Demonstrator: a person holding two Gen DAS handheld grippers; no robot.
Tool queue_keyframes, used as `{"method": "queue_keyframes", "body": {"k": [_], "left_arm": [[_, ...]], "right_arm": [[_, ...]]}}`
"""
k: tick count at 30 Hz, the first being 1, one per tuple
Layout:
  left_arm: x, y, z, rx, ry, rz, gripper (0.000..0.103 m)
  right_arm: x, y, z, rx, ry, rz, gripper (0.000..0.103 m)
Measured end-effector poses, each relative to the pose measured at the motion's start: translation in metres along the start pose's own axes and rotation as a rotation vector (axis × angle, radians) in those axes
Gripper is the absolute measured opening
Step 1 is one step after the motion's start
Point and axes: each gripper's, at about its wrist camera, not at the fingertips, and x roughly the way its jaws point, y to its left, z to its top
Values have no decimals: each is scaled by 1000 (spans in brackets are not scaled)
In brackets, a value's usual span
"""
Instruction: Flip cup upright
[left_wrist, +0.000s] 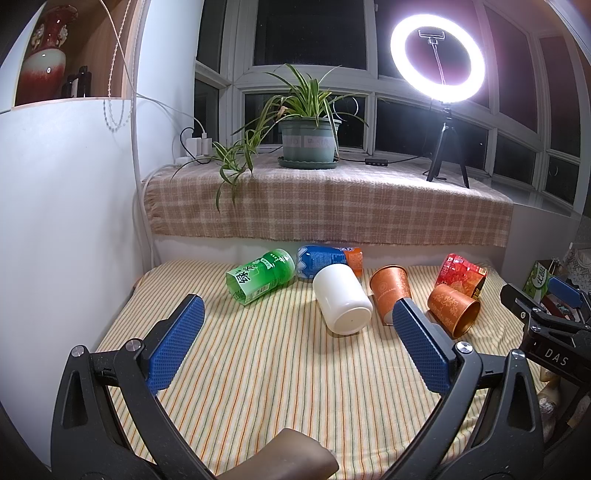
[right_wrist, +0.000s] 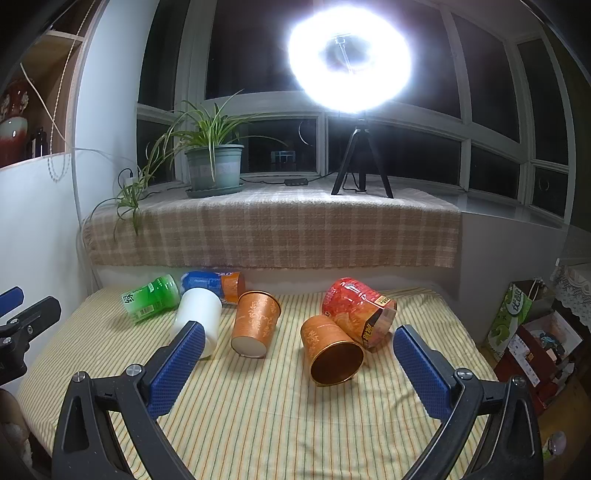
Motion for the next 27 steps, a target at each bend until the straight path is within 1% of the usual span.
{"method": "queue_keyframes", "body": {"k": [9, 16, 21, 27], "left_arm": [[0, 0, 0, 0, 2, 0, 103], [2, -3, -7, 3, 1, 6, 103], [8, 7, -15, 10, 26, 22, 103], [17, 25, -22, 8, 74, 41, 103]], "right_arm": [[2, 3, 0, -1, 7, 5, 103], [5, 4, 1, -4, 15, 18, 103], [11, 7, 7, -8, 32, 54, 103], [33, 16, 17, -13, 71, 133, 103]]}}
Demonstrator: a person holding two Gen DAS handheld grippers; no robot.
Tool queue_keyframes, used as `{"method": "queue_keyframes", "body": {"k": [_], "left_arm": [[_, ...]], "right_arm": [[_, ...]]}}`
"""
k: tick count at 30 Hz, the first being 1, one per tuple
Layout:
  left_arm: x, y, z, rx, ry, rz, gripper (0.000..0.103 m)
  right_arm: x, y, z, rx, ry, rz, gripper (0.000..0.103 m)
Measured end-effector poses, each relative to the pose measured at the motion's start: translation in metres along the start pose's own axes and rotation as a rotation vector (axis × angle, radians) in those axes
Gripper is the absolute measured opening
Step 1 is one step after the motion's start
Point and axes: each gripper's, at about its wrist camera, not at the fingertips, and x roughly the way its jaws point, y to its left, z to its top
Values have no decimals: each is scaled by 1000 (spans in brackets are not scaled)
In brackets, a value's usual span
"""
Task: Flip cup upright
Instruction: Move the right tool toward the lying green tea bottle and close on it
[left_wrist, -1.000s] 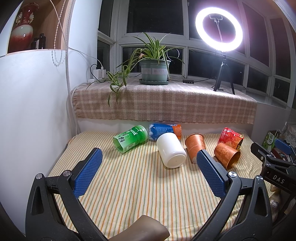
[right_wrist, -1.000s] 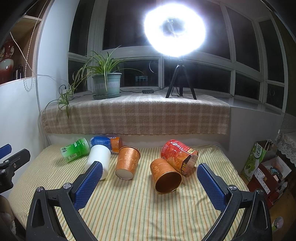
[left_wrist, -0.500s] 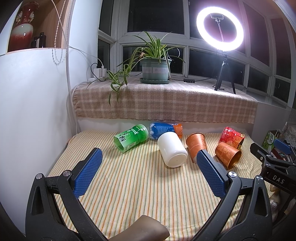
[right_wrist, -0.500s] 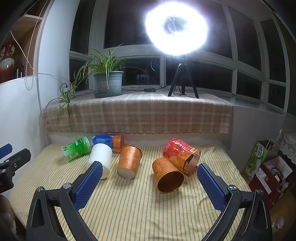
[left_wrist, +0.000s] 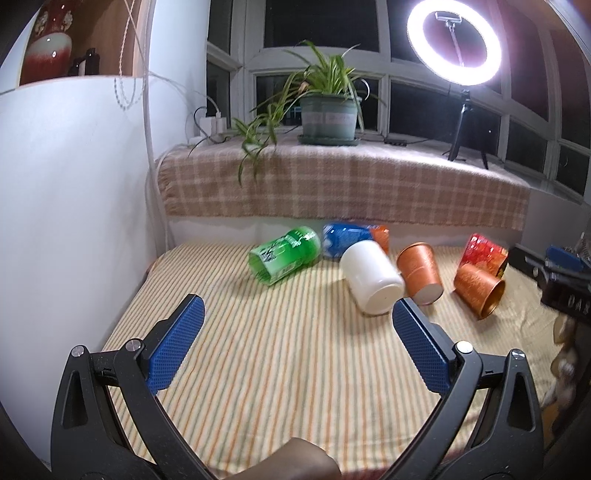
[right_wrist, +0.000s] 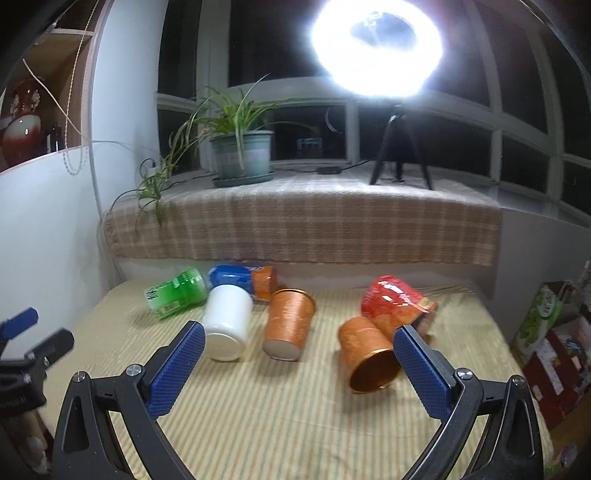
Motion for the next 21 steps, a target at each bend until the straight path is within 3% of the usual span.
{"method": "queue_keyframes", "body": {"k": [11, 17, 21], "left_arm": [[13, 34, -16, -15, 73, 40, 103], [18, 49, -22, -23, 99, 62, 103], [19, 60, -24, -35, 107, 73, 103]], "right_arm": [[64, 36, 24, -113, 93, 111, 103], [105, 40, 43, -89, 154, 158, 103], [123, 58, 56, -185, 159, 196, 103]]}}
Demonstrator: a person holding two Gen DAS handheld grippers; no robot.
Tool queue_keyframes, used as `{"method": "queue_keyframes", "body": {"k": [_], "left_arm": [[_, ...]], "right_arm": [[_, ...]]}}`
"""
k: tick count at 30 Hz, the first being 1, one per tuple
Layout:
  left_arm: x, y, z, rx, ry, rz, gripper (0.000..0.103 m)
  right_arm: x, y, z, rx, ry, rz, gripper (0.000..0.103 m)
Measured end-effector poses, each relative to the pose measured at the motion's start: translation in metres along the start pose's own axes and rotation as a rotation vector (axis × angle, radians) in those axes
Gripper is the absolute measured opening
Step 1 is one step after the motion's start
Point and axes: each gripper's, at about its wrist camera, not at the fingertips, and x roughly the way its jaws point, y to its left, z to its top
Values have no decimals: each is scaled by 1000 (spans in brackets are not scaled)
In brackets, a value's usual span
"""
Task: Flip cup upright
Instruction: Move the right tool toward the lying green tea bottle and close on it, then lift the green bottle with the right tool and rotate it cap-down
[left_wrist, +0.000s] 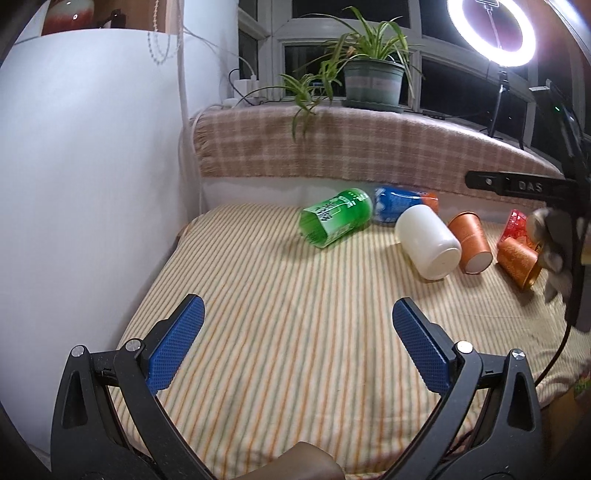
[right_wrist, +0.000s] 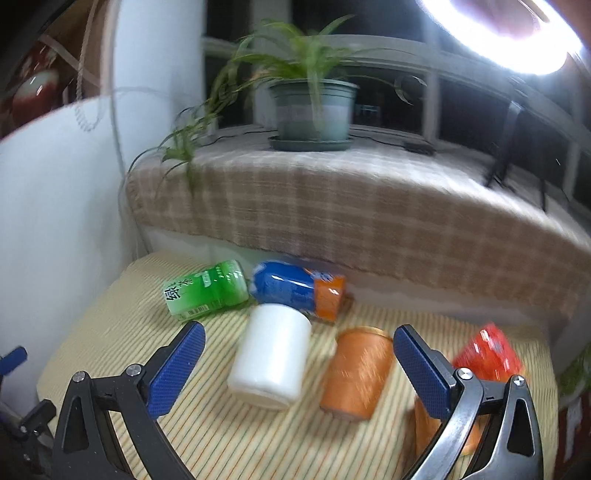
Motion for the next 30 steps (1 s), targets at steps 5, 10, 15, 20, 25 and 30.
{"method": "queue_keyframes", "body": {"k": [5, 10, 15, 20, 25, 30], "left_arm": [[1, 11, -1, -7, 8, 11, 103], [7, 25, 0, -30, 23, 30, 103], [17, 36, -2, -53, 49, 50, 103], [28, 48, -2, -79, 74, 72, 103], [38, 57, -1, -101, 89, 88, 103], [50, 63, -2, -112, 113, 99, 103]], "right_arm": [[27, 36, 24, -236, 18, 84, 102], [51, 74, 33, -476, 35, 185, 101], [87, 101, 33, -664, 107, 244, 96], [123, 126, 28, -880, 183, 253, 93], [146, 142, 20, -1038, 215, 261, 93], [170, 156, 13, -1173, 253, 274, 90]]}}
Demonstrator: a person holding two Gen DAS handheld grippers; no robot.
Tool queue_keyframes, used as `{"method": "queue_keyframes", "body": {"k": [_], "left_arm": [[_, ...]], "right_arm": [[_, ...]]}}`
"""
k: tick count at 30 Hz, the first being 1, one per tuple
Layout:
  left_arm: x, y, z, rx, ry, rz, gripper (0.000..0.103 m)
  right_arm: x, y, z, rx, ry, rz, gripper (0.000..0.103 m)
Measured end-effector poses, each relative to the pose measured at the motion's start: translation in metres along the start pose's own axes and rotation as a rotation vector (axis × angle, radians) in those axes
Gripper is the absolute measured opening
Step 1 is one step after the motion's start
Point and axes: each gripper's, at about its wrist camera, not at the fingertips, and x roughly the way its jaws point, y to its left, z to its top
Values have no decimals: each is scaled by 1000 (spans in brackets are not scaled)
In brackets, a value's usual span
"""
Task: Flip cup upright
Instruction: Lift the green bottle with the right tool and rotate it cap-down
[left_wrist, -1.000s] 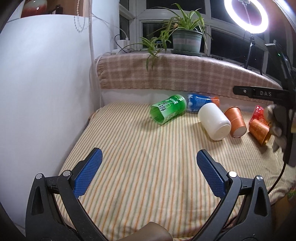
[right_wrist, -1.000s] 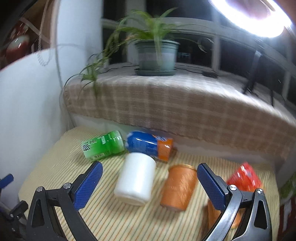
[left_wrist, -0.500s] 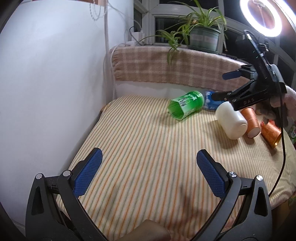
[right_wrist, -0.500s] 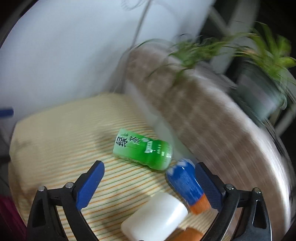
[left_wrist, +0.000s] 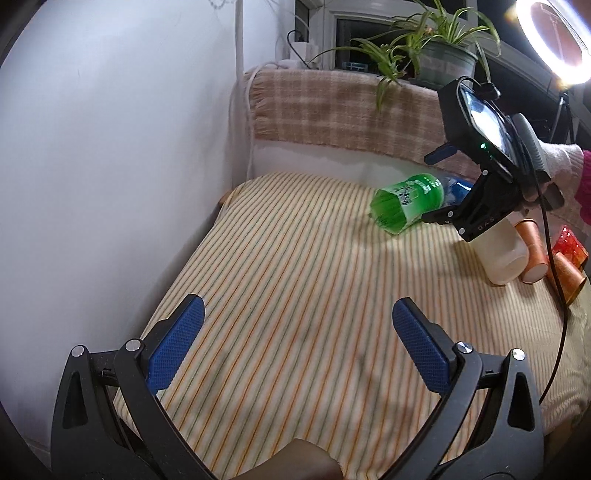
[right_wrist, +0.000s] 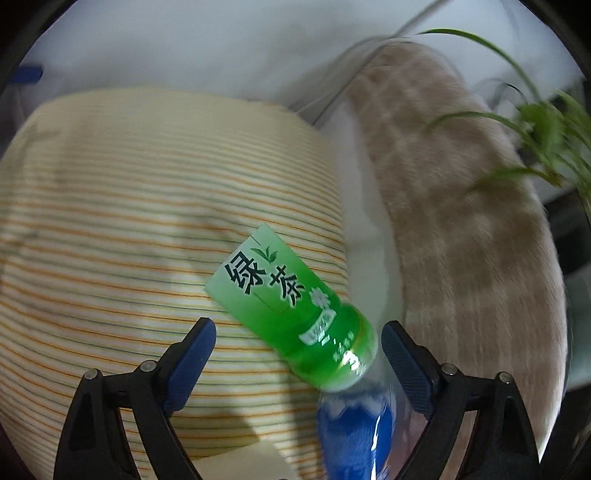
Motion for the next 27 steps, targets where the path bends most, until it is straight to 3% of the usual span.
{"method": "queue_keyframes", "body": {"k": [8, 13, 15, 21, 27], "left_arm": [[10, 9, 2, -21, 15, 11, 103], [13, 15, 3, -41, 23, 19, 103], [13, 18, 2, -44, 23, 23, 103], [13, 20, 2, -43, 19, 30, 103], [4, 19, -2, -47, 5, 34, 103]], "right_arm": [[34, 13, 12, -205, 85, -11, 84], [52, 19, 18, -258, 110, -16, 80], [60, 18, 21, -257, 112, -18, 74], [59, 15, 24, -224, 91, -12, 72], [35, 5, 37, -123, 0, -4, 70]]}}
